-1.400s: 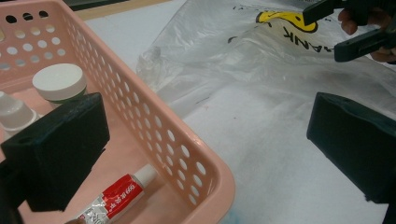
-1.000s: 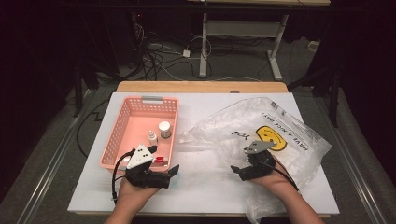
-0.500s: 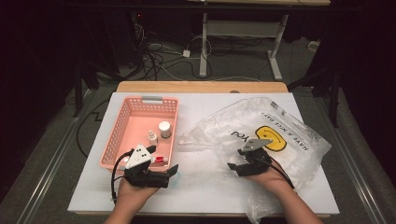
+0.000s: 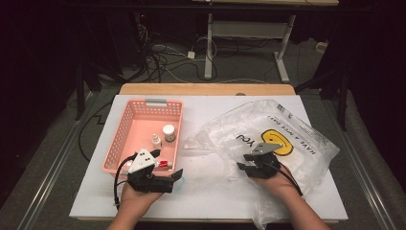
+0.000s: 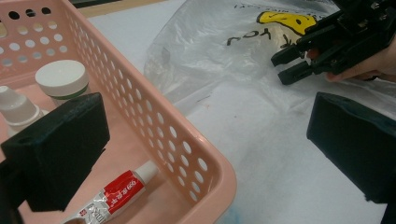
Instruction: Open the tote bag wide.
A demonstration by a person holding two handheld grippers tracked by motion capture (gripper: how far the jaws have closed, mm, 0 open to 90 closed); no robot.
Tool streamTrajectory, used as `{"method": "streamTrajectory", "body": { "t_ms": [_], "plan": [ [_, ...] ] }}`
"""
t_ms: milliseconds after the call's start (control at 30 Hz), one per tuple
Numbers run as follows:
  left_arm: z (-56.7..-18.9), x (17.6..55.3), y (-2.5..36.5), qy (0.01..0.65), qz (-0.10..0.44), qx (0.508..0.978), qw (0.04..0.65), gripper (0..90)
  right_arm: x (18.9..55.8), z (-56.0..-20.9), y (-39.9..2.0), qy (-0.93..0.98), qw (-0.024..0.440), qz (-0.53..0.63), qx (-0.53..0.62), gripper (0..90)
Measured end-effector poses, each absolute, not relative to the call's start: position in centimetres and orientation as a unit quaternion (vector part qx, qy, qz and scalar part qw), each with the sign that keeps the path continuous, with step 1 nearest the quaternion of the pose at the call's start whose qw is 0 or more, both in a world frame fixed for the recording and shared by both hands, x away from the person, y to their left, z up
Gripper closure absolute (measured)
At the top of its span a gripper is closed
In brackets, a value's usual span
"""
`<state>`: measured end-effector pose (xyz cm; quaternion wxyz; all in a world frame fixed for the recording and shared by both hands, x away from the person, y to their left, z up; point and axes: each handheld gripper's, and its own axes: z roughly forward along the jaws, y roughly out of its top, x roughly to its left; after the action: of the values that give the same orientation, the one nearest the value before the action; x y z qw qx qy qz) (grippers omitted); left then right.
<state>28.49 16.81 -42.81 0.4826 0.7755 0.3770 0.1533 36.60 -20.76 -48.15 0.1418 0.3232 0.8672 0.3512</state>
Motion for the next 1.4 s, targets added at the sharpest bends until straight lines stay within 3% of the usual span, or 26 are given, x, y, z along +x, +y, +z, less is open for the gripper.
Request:
{"method": "streamTrajectory", "body": {
  "t_ms": [133,400,733,1400],
  "plan": [
    [-42.8,28.5,16.7,0.377,0.153,0.776,0.482,0.0,36.8,-48.1,-21.1,0.863,0.143,0.355,0.329,68.9],
    [-42.8,28.5,16.8,0.377,0.154,0.776,0.483,0.0,36.7,-47.4,-21.6,0.858,0.144,0.369,0.327,74.6],
    [-42.7,28.4,16.9,0.376,0.154,0.774,0.486,0.0,36.2,-46.4,-22.2,0.837,0.172,0.410,0.320,88.2],
    [-42.7,28.4,17.1,0.376,0.159,0.768,0.493,0.0,35.6,-42.5,-23.6,0.788,0.217,0.483,0.313,90.0]
  ]
}}
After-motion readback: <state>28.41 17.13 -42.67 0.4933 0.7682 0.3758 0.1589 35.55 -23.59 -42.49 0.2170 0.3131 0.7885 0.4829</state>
